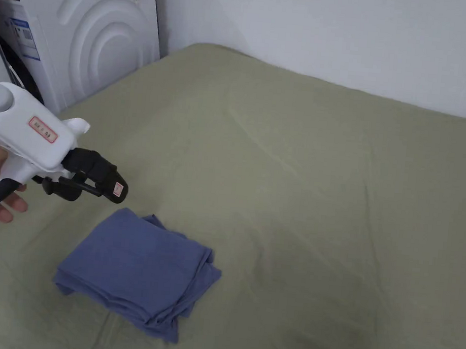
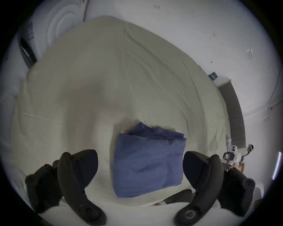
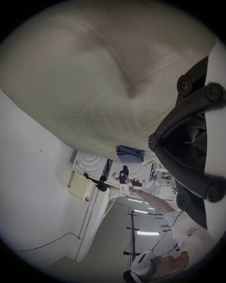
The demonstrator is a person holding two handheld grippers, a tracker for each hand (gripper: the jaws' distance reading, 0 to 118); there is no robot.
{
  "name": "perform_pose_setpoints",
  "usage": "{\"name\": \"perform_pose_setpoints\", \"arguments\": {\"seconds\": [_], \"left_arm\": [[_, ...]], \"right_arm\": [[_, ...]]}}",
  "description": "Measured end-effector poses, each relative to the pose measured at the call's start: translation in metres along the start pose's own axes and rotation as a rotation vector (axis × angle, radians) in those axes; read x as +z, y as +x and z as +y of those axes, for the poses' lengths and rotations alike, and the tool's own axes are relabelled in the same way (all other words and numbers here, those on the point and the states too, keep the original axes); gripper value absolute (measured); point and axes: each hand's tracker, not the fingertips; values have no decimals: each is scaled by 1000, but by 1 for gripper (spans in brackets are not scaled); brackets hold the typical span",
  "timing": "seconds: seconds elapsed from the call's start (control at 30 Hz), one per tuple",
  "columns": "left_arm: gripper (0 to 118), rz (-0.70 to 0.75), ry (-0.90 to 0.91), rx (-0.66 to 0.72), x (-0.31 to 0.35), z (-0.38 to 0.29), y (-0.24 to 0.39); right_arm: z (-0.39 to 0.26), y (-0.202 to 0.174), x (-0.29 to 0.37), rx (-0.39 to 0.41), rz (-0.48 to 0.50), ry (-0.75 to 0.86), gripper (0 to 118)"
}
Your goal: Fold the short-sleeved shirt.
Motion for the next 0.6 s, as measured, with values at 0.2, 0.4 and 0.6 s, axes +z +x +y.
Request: {"name": "perform_pose_setpoints", "arguments": {"seconds": [0.2, 0.4, 0.6], "left_arm": [[66, 26, 235, -84, 40, -59, 88], [0, 18, 527, -126, 22, -145, 237], [0, 78, 886, -293, -1, -231, 402]], "right_arm": [[1, -33, 42, 108, 28, 64, 0], [-10, -97, 95, 386, -207, 273, 0], [-36, -165, 117, 737, -665, 584, 0]]}}
